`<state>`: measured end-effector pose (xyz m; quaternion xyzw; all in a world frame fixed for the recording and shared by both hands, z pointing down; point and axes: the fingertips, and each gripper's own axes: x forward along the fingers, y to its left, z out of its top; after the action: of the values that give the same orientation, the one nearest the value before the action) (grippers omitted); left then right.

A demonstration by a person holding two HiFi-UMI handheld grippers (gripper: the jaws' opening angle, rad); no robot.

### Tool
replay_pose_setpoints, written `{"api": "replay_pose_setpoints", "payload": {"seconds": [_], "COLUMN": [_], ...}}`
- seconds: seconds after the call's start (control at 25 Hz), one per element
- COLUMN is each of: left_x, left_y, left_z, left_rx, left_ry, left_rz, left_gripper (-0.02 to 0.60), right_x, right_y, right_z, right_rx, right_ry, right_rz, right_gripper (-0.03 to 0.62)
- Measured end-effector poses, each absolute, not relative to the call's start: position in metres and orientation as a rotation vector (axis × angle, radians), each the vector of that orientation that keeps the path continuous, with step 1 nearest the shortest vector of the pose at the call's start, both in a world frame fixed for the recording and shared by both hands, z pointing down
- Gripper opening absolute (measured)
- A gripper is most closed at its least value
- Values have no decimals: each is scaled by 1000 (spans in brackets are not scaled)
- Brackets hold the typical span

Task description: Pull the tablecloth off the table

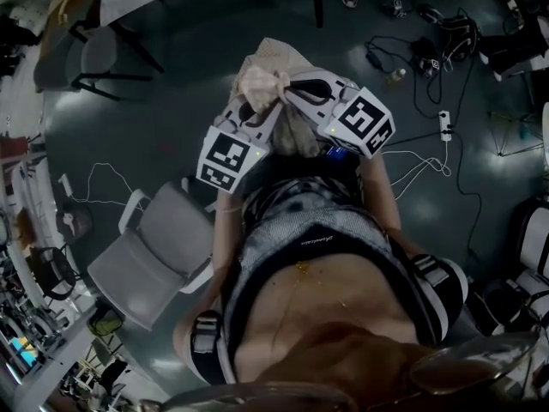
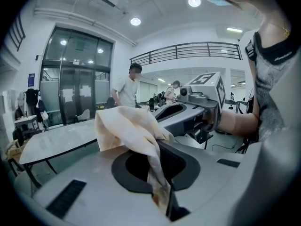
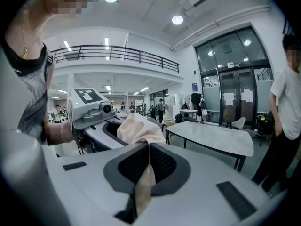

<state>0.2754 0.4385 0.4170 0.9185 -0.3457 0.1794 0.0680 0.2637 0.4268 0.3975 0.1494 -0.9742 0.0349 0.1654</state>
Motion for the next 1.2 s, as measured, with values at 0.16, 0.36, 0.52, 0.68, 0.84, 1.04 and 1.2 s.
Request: {"api": "replay_pose_setpoints", "payload": {"seconds": [0.16, 0.36, 0.52, 0.68, 0.84, 1.04, 1.2], "left_x": [281, 287, 289, 289, 284, 278, 273], "left_y": [438, 434, 427, 418, 414, 410, 407], "left_z": [418, 416, 406, 399, 393, 389, 391], "left_rx": [2775, 2802, 2826, 2825, 2813, 2804, 2792], "left_ry": [-1016, -1002, -1010, -1040, -1064, -1076, -1078], "left_rz": [546, 577, 610, 593, 561, 535, 529], "left_gripper": [20, 20, 20, 20, 20, 20, 20], "right_x": [270, 275, 277, 277, 274, 268, 264], "right_y": [426, 422, 416, 407, 403, 400, 397], "right_z": [399, 397, 387, 379, 373, 370, 372], "right_rx": [455, 473, 500, 525, 535, 532, 522], "right_ry": [-2764, -2753, -2749, -2740, -2754, -2767, -2769], "right_rz": [95, 63, 13, -44, -61, -74, -65], "right_gripper": [63, 63, 63, 63, 63, 63, 63]}}
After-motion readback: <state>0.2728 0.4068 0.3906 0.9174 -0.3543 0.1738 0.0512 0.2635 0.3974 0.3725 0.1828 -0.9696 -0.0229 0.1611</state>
